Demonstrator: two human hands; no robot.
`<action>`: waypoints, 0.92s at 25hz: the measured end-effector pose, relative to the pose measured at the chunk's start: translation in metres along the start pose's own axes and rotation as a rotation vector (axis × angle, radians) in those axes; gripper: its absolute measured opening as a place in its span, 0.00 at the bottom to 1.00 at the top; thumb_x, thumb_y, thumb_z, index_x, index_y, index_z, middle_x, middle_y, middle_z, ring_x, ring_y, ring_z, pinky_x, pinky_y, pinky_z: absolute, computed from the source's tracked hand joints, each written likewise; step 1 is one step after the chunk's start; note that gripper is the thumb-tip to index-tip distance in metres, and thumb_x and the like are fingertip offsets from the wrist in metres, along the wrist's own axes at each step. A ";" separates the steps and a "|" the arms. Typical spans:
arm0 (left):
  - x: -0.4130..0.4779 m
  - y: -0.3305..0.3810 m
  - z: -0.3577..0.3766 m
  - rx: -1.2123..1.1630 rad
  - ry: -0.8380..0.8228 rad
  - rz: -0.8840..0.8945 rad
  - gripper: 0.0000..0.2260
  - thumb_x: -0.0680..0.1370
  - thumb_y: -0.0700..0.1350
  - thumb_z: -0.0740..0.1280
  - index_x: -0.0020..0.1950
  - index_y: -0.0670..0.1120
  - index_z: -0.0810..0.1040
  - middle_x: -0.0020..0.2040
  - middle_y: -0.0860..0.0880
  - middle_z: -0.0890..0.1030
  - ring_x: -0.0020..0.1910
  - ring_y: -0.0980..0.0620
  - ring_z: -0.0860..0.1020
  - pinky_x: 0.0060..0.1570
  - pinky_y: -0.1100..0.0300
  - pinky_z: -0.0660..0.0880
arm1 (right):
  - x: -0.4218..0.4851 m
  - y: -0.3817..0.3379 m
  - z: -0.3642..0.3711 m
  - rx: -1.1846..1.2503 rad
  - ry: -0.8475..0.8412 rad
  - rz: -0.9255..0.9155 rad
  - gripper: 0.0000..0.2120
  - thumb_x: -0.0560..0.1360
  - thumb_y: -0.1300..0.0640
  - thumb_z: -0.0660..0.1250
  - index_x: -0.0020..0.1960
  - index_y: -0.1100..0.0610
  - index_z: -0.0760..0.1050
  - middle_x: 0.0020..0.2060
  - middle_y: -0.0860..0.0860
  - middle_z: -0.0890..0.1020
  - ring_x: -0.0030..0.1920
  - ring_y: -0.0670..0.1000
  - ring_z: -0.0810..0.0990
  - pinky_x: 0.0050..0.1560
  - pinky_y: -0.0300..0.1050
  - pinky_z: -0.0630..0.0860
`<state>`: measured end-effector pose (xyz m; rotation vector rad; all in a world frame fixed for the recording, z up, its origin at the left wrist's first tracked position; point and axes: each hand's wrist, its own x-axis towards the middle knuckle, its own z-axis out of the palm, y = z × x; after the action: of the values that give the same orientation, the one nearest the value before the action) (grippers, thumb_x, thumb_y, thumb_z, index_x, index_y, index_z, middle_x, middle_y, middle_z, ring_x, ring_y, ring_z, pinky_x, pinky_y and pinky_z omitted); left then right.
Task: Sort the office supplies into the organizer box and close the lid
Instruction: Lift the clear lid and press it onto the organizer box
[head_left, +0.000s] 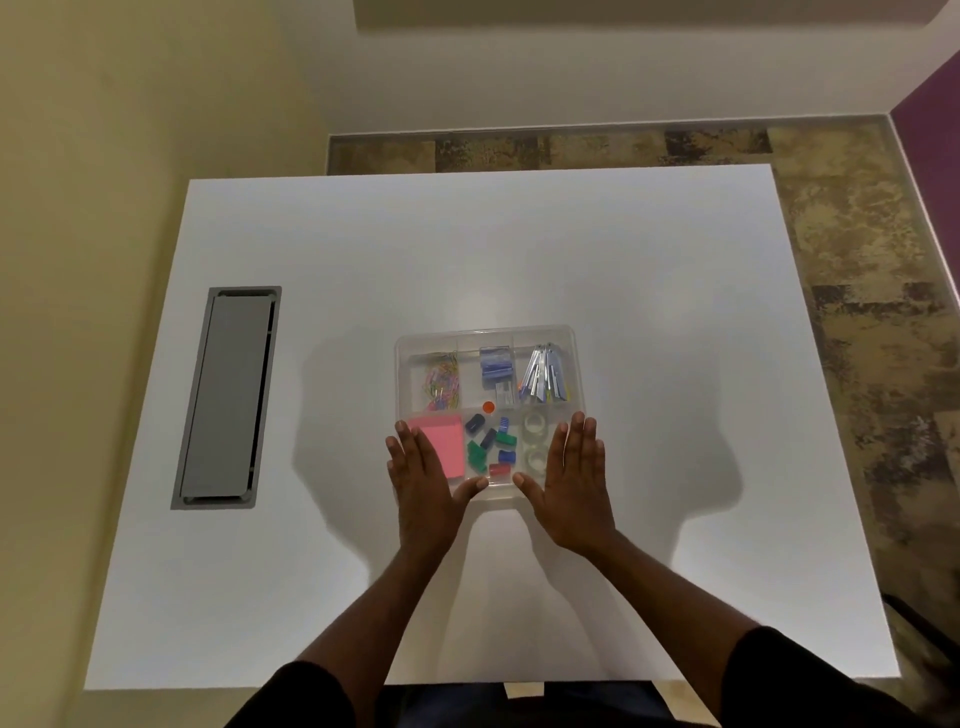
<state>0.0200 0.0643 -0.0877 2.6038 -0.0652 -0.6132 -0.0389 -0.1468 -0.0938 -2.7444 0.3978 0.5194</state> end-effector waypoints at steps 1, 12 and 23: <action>-0.001 0.000 -0.001 0.002 -0.009 0.000 0.57 0.73 0.74 0.61 0.84 0.41 0.36 0.84 0.41 0.31 0.84 0.38 0.32 0.82 0.40 0.40 | 0.000 0.000 0.000 0.002 -0.005 0.002 0.52 0.79 0.25 0.48 0.84 0.62 0.34 0.83 0.61 0.33 0.83 0.61 0.32 0.84 0.60 0.40; 0.055 0.017 -0.054 0.180 -0.036 0.226 0.66 0.65 0.76 0.72 0.85 0.44 0.37 0.85 0.40 0.34 0.84 0.38 0.36 0.83 0.39 0.46 | 0.057 0.004 -0.070 0.050 -0.146 -0.149 0.70 0.67 0.25 0.72 0.83 0.59 0.30 0.82 0.59 0.30 0.82 0.61 0.29 0.85 0.59 0.41; 0.126 0.028 -0.091 0.407 -0.203 0.277 0.68 0.62 0.70 0.79 0.86 0.46 0.39 0.85 0.40 0.36 0.85 0.37 0.39 0.84 0.38 0.51 | 0.146 0.004 -0.117 -0.218 -0.277 -0.286 0.78 0.59 0.34 0.84 0.83 0.63 0.33 0.84 0.60 0.35 0.84 0.61 0.33 0.83 0.56 0.38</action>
<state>0.1748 0.0598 -0.0545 2.8269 -0.6666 -0.8286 0.1255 -0.2230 -0.0491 -2.8066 -0.1245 0.8933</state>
